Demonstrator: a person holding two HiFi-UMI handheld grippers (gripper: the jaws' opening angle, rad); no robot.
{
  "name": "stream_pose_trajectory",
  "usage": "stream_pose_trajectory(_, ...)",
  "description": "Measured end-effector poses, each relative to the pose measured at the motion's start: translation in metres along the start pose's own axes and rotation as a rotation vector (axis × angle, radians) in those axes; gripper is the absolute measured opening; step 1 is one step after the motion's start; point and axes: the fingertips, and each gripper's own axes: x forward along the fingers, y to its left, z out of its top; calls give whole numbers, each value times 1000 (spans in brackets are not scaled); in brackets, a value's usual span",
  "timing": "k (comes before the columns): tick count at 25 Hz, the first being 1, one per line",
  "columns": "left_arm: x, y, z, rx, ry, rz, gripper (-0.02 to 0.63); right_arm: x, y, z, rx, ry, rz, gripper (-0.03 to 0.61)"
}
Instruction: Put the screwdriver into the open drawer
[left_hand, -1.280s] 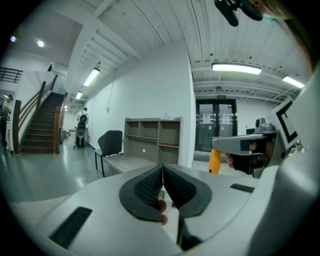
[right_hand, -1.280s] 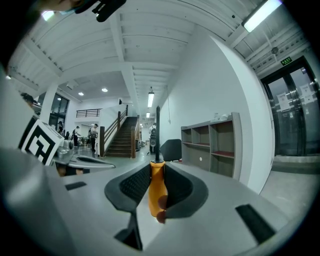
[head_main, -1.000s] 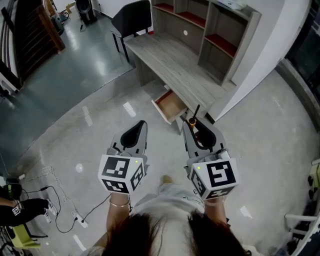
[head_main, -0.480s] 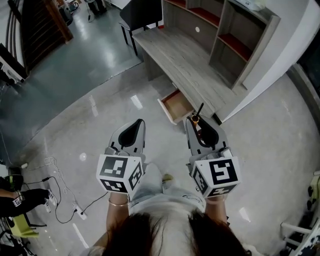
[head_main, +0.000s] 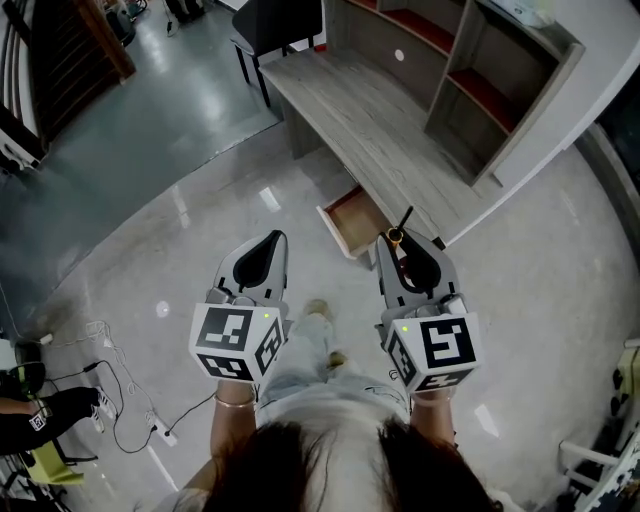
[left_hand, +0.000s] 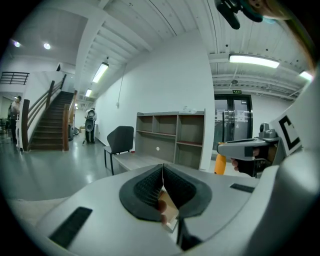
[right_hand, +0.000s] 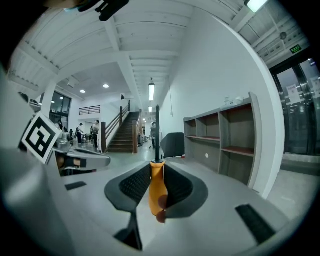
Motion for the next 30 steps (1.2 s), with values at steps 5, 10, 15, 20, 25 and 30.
stream_pose_trajectory(5, 31, 30, 2, -11, 16, -6, 18, 38, -6, 0, -4, 14, -17, 95)
stream_pose_trajectory(10, 61, 53, -1, -20, 35, -7, 18, 69, -15, -5, -10, 29, -30, 95)
stream_pose_trajectory(15, 85, 69, -6, -31, 64, -18, 18, 95, -24, -19, -12, 72, -49, 95)
stream_pose_trajectory(20, 108, 81, -14, -36, 89, -31, 18, 119, -32, -37, -19, 116, -64, 95)
stream_pose_trajectory(25, 129, 94, -22, -48, 113, -43, 18, 139, -38, -51, -35, 146, -69, 95)
stream_pose_trajectory(30, 148, 104, -33, -56, 138, -56, 18, 155, -41, -70, -48, 179, -68, 95)
